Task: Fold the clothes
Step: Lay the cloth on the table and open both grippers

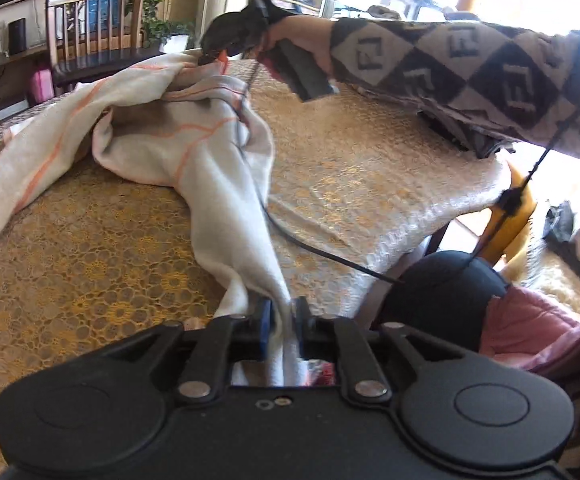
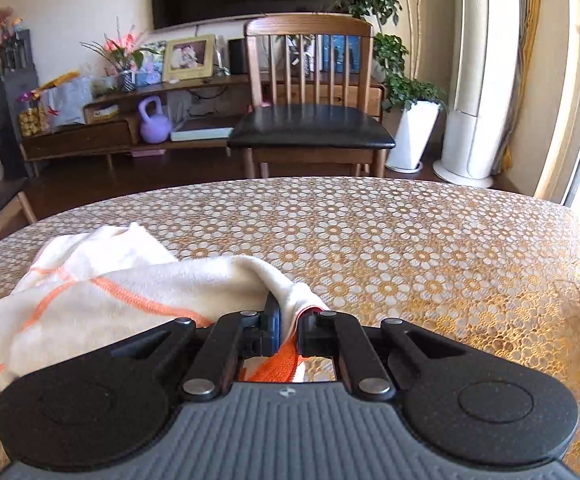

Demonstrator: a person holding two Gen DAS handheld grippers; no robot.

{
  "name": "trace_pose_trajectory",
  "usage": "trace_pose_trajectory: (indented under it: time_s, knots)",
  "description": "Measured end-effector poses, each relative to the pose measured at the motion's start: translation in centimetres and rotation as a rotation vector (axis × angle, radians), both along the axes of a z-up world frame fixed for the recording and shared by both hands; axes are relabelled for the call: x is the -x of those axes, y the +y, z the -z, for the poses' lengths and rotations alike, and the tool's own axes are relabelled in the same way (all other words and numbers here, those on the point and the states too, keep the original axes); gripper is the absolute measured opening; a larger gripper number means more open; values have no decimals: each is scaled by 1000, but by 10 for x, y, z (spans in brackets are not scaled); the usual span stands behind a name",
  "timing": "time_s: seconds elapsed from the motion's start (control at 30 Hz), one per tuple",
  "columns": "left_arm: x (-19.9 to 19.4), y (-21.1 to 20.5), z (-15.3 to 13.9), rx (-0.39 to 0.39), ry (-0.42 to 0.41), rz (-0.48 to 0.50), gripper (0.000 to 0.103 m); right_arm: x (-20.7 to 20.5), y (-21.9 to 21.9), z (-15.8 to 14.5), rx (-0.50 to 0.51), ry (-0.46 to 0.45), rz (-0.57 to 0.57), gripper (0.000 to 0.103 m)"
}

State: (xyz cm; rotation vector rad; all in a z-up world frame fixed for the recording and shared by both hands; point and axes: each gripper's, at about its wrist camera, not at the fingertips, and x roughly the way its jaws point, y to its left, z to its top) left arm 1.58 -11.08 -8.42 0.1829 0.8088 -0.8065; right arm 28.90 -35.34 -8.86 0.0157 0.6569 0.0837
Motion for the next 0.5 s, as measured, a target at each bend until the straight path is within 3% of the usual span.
trace_pose_trajectory:
  time_s: [0.1, 0.13, 0.2, 0.23, 0.27, 0.5]
  knots:
    - [-2, 9, -8, -22, -19, -41, 103, 13, 2, -3, -9, 7, -29, 15]
    - [-3, 15, -11, -22, -28, -61, 103, 18, 2, -5, -11, 10, -44, 22]
    - [-4, 26, -17, -23, -46, -101, 103, 31, 0, -8, -3, 11, -59, 37]
    - [-4, 32, -21, -28, -60, -125, 103, 37, -2, -10, 2, 10, -56, 60]
    - [-5, 37, -25, -36, -76, -150, 103, 44, -4, -12, 7, 9, -54, 66]
    - [1, 62, -47, -43, -119, -157, 103, 96, -4, -18, 22, 48, -136, 66]
